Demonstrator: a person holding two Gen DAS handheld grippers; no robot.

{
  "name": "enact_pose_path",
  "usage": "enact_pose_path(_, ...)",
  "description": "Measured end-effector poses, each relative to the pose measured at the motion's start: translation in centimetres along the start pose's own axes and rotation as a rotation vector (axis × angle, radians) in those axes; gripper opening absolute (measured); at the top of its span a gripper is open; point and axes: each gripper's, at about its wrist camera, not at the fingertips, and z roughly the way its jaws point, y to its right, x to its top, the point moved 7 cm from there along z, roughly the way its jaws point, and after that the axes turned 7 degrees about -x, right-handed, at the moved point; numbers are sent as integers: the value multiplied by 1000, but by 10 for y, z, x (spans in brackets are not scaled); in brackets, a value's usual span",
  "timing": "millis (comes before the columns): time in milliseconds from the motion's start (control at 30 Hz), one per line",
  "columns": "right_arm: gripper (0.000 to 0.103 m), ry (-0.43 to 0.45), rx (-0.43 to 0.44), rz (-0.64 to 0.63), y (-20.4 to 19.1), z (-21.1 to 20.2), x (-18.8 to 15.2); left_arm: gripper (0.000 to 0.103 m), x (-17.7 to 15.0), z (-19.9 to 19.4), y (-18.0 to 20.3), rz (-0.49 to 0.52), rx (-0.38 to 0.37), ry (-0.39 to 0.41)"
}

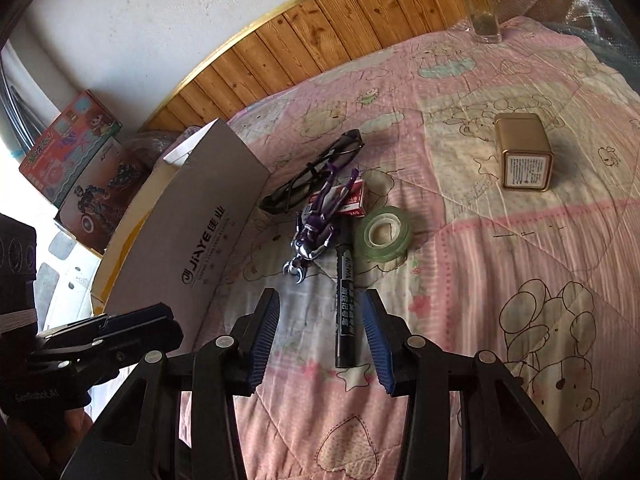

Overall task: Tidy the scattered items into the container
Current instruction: 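Move the left gripper to the purple figure while the right gripper approaches the black marker, then grasp the purple figure with the left gripper while the right gripper grasps the black marker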

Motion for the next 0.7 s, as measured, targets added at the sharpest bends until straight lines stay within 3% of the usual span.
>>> enact_pose_path(333,40,-44,-48,-129,-9,43,2,47,46,65,-13,-27,-1,-30)
enact_pose_path(600,40,-80,-75,-164,-4,70,5,48,56,123,-38,-71,27,-95)
enact_pose_path(700,40,-69,-76,-194,-7,76,8,52,61,127,-40,-58,14,-59)
